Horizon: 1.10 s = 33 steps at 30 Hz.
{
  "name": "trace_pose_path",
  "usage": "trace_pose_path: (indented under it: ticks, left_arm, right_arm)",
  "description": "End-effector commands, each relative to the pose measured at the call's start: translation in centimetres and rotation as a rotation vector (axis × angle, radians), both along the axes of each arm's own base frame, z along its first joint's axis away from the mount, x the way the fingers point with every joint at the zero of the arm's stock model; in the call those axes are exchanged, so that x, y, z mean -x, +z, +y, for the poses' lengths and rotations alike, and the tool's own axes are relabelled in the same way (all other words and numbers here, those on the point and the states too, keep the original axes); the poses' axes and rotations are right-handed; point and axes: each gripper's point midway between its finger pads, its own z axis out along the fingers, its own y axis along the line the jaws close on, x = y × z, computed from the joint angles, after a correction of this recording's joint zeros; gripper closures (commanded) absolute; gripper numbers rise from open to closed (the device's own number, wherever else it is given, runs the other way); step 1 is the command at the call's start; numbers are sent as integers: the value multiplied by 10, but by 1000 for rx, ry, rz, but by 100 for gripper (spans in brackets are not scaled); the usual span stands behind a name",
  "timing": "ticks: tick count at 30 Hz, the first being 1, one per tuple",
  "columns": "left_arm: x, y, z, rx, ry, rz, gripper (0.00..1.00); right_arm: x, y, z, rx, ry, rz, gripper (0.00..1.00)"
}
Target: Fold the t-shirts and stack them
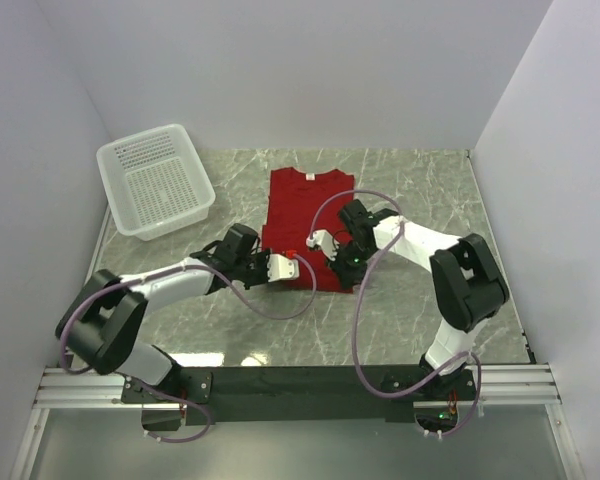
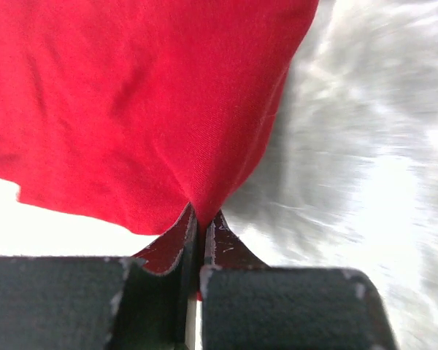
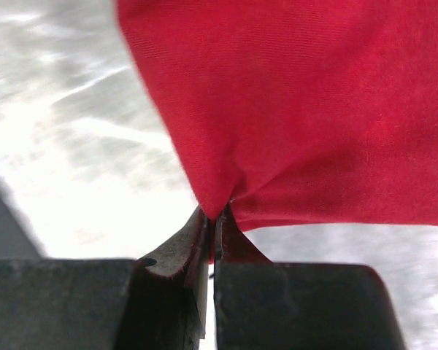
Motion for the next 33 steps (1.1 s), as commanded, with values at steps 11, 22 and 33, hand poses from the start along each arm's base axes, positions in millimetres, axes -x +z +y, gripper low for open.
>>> trace_pose_path:
  ticks: [11, 22, 33]
  left_arm:
    - [87, 54, -14, 123, -227, 163, 100]
    - [-52, 76, -24, 131, -76, 80, 100]
    - [-169, 77, -45, 197, 137, -31, 100]
  right_arm:
    - [68, 96, -11, -193, 56, 75, 100]
    - [-47, 108, -9, -219, -131, 37, 100]
    - [-183, 102, -17, -210, -371, -53, 100]
